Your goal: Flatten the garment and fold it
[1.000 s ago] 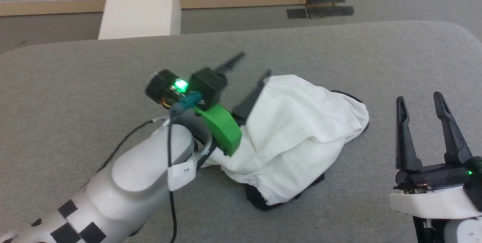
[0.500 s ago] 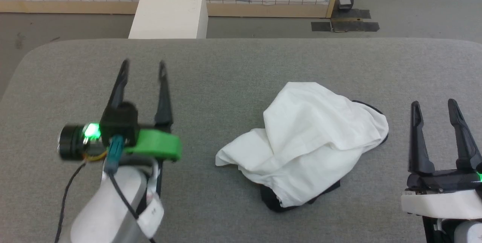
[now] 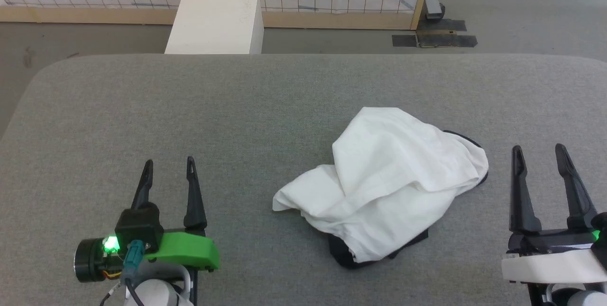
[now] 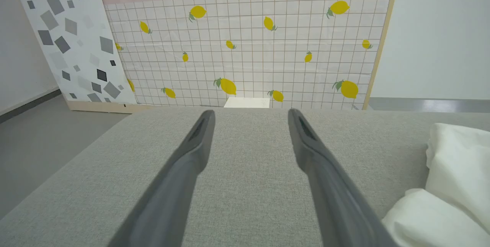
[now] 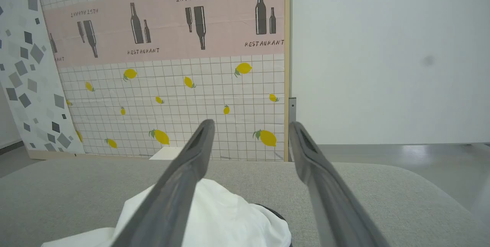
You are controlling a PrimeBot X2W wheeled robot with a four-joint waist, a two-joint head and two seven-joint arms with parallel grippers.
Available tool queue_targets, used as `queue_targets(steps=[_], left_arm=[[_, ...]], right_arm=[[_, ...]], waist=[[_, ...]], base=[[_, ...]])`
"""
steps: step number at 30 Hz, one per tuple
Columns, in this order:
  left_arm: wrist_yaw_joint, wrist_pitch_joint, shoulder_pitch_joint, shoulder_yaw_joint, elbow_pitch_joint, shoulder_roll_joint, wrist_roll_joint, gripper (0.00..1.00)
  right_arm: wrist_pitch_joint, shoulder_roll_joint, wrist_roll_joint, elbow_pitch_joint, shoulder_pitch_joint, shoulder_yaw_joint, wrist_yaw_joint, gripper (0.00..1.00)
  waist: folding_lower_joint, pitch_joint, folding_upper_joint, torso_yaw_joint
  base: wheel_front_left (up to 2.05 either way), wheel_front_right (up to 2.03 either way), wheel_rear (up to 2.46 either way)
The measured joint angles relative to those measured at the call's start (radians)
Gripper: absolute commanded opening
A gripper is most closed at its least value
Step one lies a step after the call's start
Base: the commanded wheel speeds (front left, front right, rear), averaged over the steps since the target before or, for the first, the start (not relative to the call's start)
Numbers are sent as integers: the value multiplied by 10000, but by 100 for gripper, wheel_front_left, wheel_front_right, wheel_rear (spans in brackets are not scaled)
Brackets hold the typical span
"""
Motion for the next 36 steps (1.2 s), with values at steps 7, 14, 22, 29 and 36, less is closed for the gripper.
queue_targets(steps=[7,14,22,29,36], left_arm=[[-1333,2,-611,721,54,-600,514,100],[-3041,190,-3480,560,1139,-8,888,100],[-4036,3900,-5621,-1720,2757,566,88,100],[-4102,7193,-6685,-6021,2602,2019,-3413,100],[-4105,8951,-7768,-8725,2669,2871,-5565,100]], right_arm=[[0,0,-33,31,59,65,0,100],[0,0,-105,10,49,230,0,100],[0,4,-111,2,-8,337,0,100],[0,2,-130,-21,-390,428,0,100],[0,0,-123,-38,-800,483,0,100]], waist=[[0,42,0,90],[0,128,0,-5],[1,341,0,-314],[1,683,0,-723],[1,1233,0,-1124]], base=[[0,0,0],[0,0,0],[0,0,0],[0,0,0],[0,0,0]])
